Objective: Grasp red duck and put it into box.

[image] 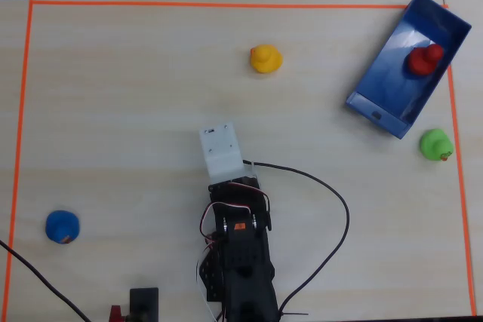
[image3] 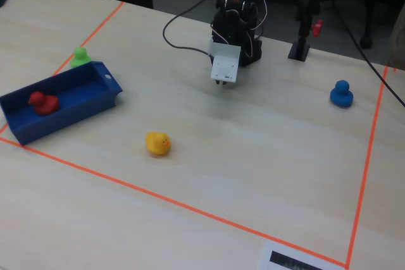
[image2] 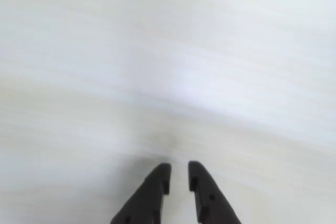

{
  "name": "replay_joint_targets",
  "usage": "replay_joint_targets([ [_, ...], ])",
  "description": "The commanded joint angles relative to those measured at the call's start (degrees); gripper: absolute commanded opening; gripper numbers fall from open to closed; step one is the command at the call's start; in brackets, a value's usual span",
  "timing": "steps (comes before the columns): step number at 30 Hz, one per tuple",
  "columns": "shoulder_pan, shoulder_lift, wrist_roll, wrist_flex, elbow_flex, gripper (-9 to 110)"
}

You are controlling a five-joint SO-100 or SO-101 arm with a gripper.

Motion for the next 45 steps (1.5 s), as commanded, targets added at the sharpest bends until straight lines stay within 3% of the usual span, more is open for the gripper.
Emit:
replay_joint_targets([
  [1,-0.4,0.4,0.0,0.6,1.2,0],
  [45,-0.3,0.5,4.5,2.1,3.6,2],
])
